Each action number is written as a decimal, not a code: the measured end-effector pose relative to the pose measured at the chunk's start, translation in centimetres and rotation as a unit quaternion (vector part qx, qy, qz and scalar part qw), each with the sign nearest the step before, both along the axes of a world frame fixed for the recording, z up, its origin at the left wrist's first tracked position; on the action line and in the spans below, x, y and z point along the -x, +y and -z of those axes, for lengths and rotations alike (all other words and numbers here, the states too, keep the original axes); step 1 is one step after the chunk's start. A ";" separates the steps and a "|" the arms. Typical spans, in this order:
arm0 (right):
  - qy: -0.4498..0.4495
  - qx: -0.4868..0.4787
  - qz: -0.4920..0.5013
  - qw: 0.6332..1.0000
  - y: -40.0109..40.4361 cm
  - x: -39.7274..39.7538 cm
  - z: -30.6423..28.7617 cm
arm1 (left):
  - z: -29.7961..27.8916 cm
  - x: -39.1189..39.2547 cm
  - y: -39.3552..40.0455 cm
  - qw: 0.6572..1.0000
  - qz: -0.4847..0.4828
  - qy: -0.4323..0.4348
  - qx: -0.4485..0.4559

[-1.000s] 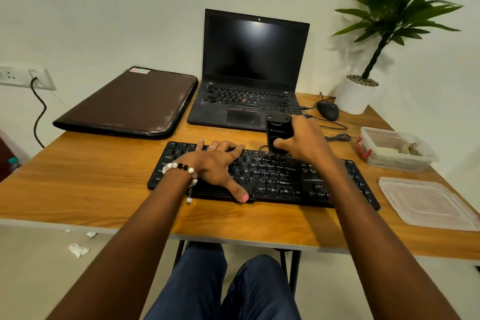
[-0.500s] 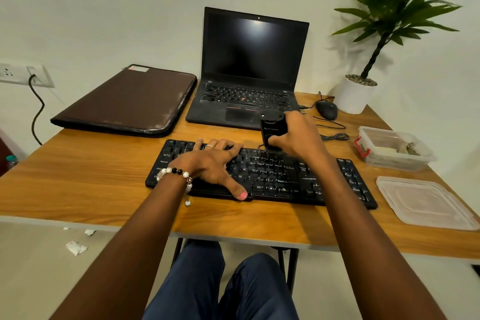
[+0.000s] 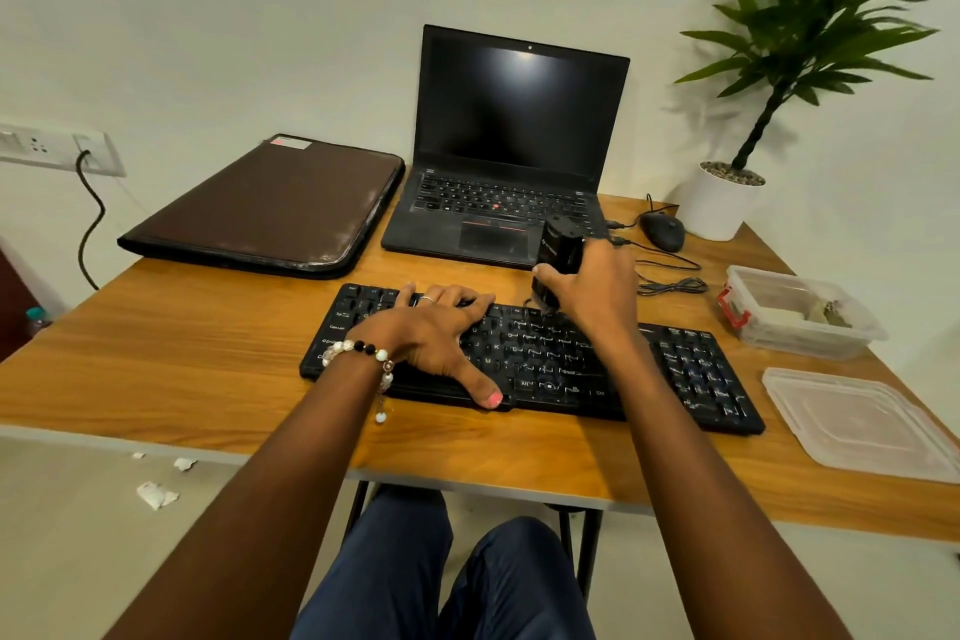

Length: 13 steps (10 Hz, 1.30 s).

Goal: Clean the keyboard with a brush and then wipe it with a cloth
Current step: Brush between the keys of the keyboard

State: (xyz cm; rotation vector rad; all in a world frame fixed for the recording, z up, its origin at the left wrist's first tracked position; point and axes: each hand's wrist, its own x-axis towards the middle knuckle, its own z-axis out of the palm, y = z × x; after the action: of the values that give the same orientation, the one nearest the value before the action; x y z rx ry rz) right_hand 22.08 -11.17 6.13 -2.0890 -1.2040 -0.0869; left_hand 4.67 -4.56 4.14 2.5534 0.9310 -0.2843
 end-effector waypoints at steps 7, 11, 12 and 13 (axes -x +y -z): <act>0.066 0.098 -0.022 0.993 -1.4 -2.3 -1.6 | 0.1 0.1 -0.4 1.000 -0.003 -0.009 -0.008; 0.061 0.119 -0.037 0.990 0.2 -2.1 -2.0 | 0.1 0.1 -0.4 1.000 -0.003 -0.006 -0.010; 0.096 0.063 -0.042 0.992 0.9 -0.5 -2.0 | 0.1 0.1 -0.3 1.000 0.000 -0.005 -0.013; 0.023 0.051 0.001 0.998 1.0 1.3 -0.7 | 0.1 0.1 -0.3 1.000 -0.002 -0.005 -0.012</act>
State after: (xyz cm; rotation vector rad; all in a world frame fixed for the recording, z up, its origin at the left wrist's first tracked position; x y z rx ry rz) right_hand 20.81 -10.21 6.88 -2.1679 -1.1997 0.0217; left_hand 4.60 -4.90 4.07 2.5719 0.9410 -0.2612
